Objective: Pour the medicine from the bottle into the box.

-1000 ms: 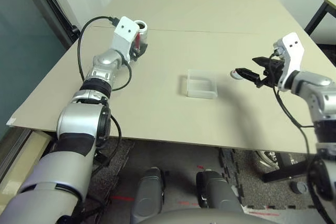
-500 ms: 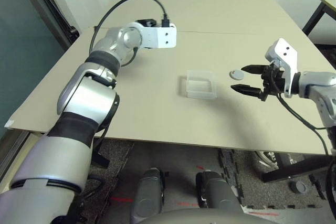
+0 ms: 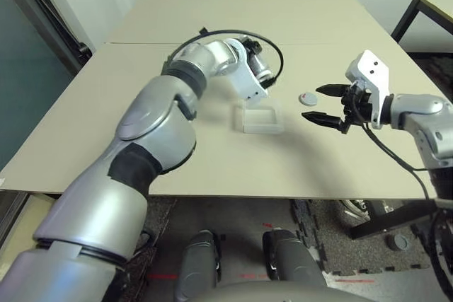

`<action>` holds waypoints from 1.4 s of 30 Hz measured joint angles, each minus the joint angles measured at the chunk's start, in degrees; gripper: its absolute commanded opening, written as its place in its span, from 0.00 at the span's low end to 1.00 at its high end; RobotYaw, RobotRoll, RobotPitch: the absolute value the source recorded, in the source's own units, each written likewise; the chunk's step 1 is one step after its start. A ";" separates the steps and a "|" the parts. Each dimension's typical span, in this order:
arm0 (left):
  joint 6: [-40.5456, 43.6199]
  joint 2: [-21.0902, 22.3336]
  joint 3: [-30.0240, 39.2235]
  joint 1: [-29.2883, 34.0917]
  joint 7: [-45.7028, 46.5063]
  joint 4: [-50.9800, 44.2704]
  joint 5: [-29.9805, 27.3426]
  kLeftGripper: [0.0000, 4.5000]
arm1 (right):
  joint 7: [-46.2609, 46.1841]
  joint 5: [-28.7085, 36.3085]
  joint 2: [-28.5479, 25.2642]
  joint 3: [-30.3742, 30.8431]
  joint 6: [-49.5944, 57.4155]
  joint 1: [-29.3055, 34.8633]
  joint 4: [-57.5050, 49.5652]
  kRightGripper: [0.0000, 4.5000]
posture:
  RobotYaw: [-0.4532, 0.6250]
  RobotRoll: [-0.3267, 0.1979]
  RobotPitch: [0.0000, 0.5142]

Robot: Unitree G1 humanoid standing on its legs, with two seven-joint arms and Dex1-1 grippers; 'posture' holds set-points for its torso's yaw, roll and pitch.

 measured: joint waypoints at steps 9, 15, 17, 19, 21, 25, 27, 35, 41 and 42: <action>0.00 0.02 0.81 -0.77 -0.66 0.28 -0.51 0.61 | -1.29 0.10 0.69 -0.01 0.80 1.15 -0.95 1.00 | 0.23 0.62 0.04; -0.08 1.86 4.09 1.34 -3.14 0.38 -3.48 0.61 | -0.93 0.09 0.67 0.03 0.80 0.51 -0.89 1.00 | 0.25 0.62 0.04; -0.05 2.17 8.99 2.41 -6.32 0.38 -8.03 0.61 | -0.88 0.09 0.68 0.14 0.80 0.08 -0.83 1.00 | 0.26 0.62 0.05; 0.64 2.29 16.71 4.19 -10.46 0.35 -15.29 0.61 | -0.88 0.11 0.85 0.14 0.80 -0.35 -0.79 1.00 | 0.26 0.62 0.05; 3.91 2.44 27.88 6.96 -14.77 0.11 -25.73 0.61 | -0.89 0.19 1.42 0.14 0.80 -0.36 -0.67 1.00 | 0.28 0.62 0.06; 10.56 3.69 42.82 9.80 -18.78 0.02 -39.33 0.61 | -0.91 0.33 1.72 0.08 1.17 -0.34 -0.33 1.00 | 0.29 0.62 0.06; 13.50 4.16 50.38 10.68 -18.61 -0.27 -46.31 0.61 | -0.95 0.61 1.99 -0.05 1.21 -0.34 -0.13 1.00 | 0.30 0.62 0.07; 20.05 5.32 68.98 17.93 -11.82 -2.67 -62.87 0.61 | -1.46 1.49 3.45 -0.36 1.29 -0.59 1.09 1.00 | 0.35 0.62 0.10; 21.63 5.01 71.87 23.56 -9.10 -2.67 -66.11 0.61 | -1.56 1.83 4.52 -0.20 2.48 -1.26 1.27 1.00 | 0.36 0.62 0.13; 21.94 4.84 72.37 24.04 -8.75 -2.68 -66.56 0.61 | -1.56 1.95 4.65 -0.13 2.76 -1.25 1.25 1.00 | 0.36 0.62 0.14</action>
